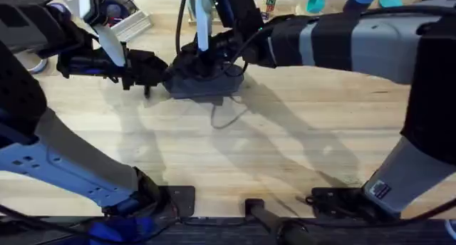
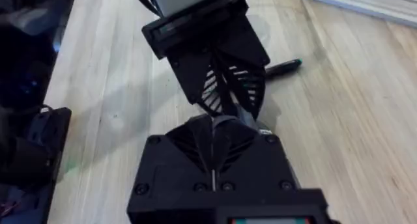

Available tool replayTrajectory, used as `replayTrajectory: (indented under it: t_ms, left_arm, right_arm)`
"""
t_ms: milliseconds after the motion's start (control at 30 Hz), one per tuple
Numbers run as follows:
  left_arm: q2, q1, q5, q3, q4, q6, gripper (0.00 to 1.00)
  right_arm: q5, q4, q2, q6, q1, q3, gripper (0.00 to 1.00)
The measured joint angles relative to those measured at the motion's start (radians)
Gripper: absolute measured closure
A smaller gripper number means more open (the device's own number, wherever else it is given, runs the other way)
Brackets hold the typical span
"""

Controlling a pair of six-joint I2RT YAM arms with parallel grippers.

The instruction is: Unzip the bag, pick up the pens from the table one at a time and place them inside, then zip the bag closed.

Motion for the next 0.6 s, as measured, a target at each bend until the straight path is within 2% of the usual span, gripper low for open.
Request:
replayTrajectory:
  t_ms: [100, 267, 467, 533, 567, 600]
  left_arm:
    - [0.0, 0.0, 0.0, 0.0, 0.0, 0.0, 0.959]
    - [0.0, -0.001, 0.0, 0.0, 0.003, 0.0, 0.959]
    - [0.0, -0.002, 0.0, 0.0, 0.003, 0.0, 0.959]
    - [0.0, -0.003, 0.0, 0.0, 0.004, 0.0, 0.959]
    - [0.0, -0.003, 0.0, 0.0, 0.003, 0.0, 0.959]
    - [0.0, -0.003, 0.0, 0.0, 0.004, 0.0, 0.959]
  right_arm:
    - [0.0, 0.0, 0.0, 0.006, 0.0, 0.0, 0.945]
    - [-0.016, 0.006, 0.0, 0.007, 0.005, 0.0, 0.784]
    - [-0.027, 0.006, 0.0, 0.007, 0.01, 0.0, 0.422]
    - [-0.029, 0.006, 0.0, 0.011, 0.01, 0.0, 0.225]
    - [-0.03, 0.006, 0.0, 0.011, 0.01, 0.0, 0.087]
    - [-0.03, 0.007, 0.0, 0.008, 0.01, 0.0, 0.027]
